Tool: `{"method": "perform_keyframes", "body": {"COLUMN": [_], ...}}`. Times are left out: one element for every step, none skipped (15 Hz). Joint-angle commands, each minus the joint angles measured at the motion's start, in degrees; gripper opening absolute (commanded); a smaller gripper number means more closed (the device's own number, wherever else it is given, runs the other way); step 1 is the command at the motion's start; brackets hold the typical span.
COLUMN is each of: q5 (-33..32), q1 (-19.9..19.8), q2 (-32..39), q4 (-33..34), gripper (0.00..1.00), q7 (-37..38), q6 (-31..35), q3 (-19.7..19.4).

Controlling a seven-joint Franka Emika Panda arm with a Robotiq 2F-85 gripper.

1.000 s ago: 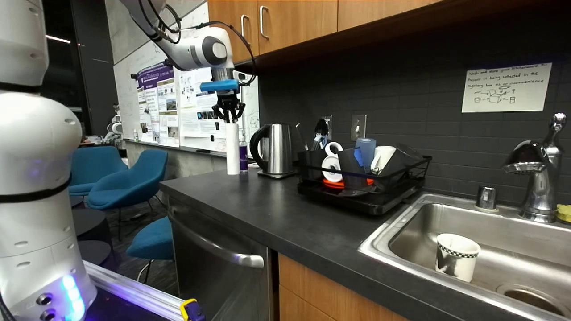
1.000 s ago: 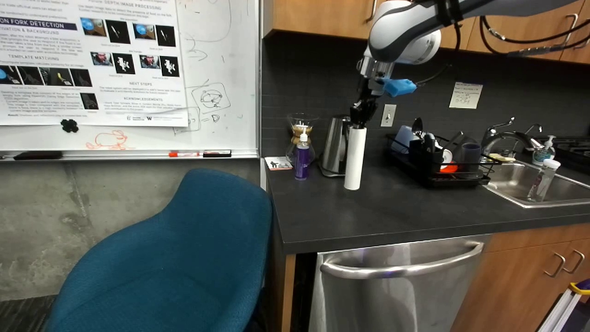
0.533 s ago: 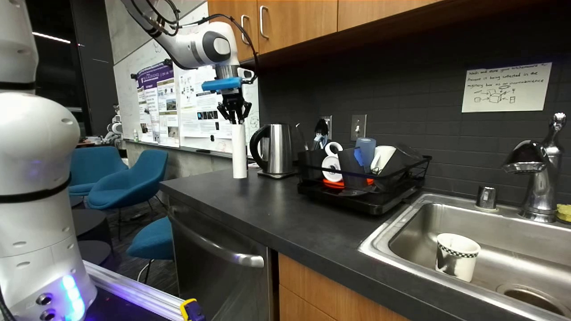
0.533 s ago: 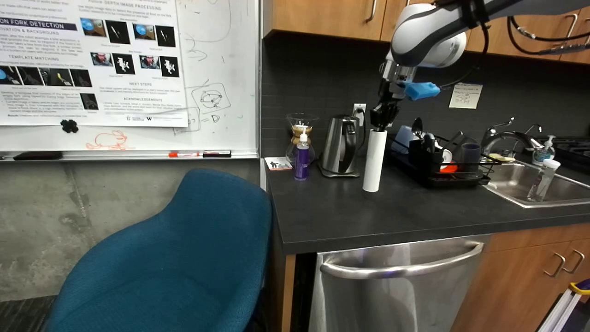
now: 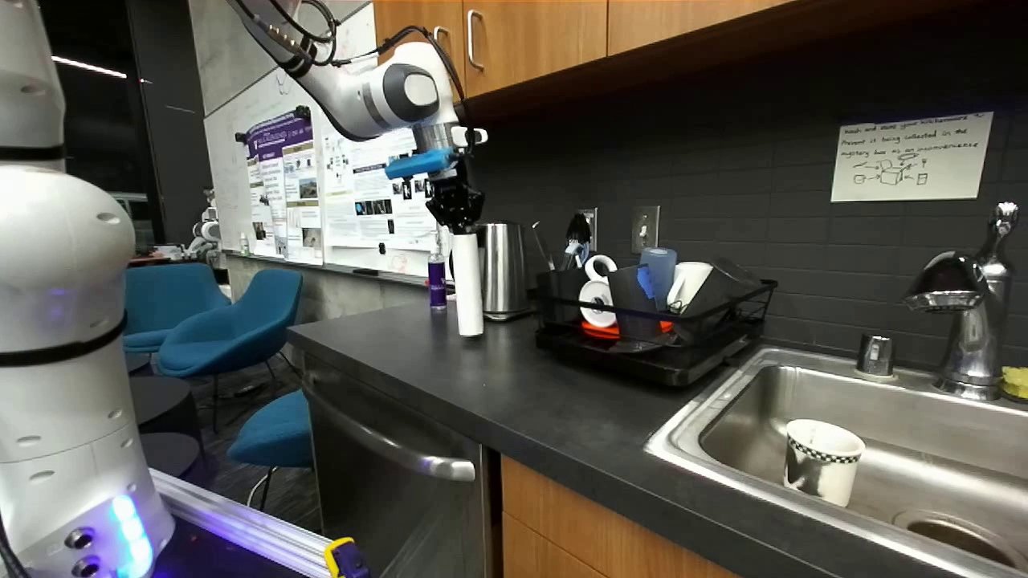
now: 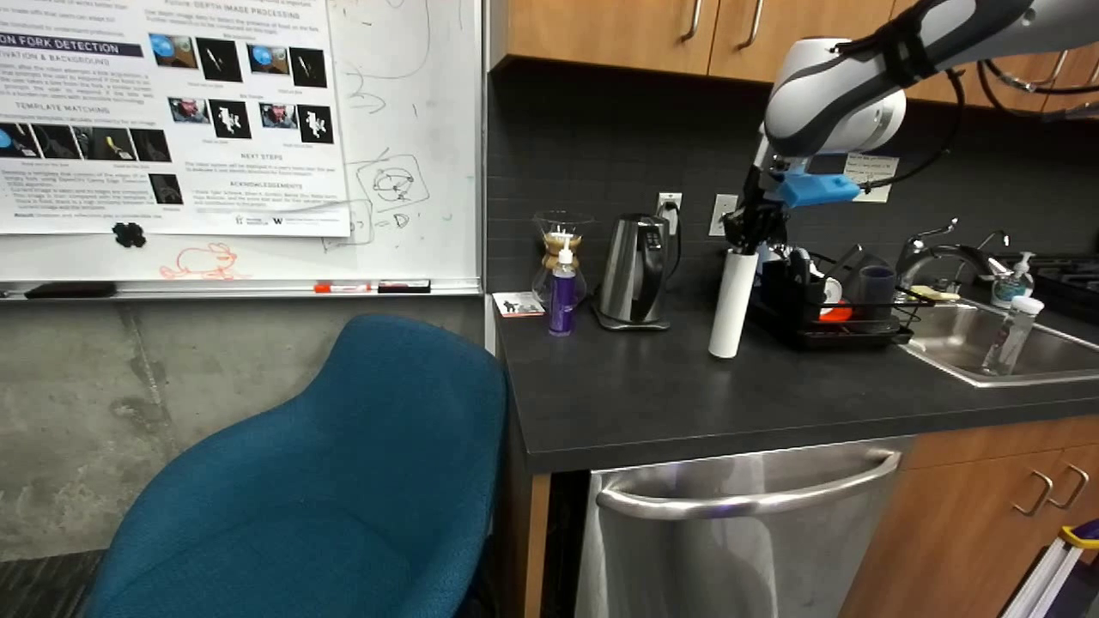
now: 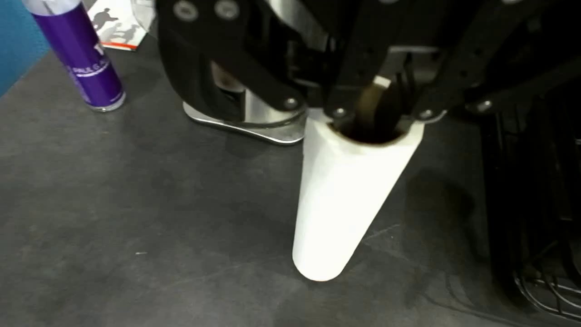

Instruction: Move the paper towel roll to the left

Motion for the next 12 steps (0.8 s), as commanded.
{"method": "perform_keyframes", "body": {"q5": [-1.64, -2.11, -2.81, -3.17, -3.58, -3.95, -4.24, -4.06, -3.78, -4.08, -4.19, -4.34], "q1": [-1.27, -1.6, -1.99, -2.37, -2.77, -3.16, -3.55, -3.8, -3.99, -4.28, -4.57, -4.91], "q2": [-2.82, -3.19, -3.64, -4.12, -4.58, -5.0, -5.46, -6.0, -6.52, -7.18, -7.67, -8.23], "q4": [-2.67, -3.04, -3.5, -3.94, -4.42, -4.86, -5.33, -5.86, -6.43, -6.98, -7.59, -8.14], "gripper": [0.5, 0.5, 0.5, 0.5, 0.5, 0.5, 0.5, 0.5, 0.5, 0.5, 0.5, 0.5], "q7": [3.36, 4.02, 4.93, 5.77, 6.69, 7.58, 8.29, 8.34, 8.08, 8.2, 8.33, 8.47], "q6": [0.56, 0.52, 0.77, 0.89, 1.1, 1.32, 1.49, 1.52, 1.52, 1.3, 1.43, 1.4], "q3": [-1.04, -1.33, -1.59, -1.84, -2.07, -2.26, -2.46, -2.66, -2.79, -2.9, -3.08, -3.24]}}
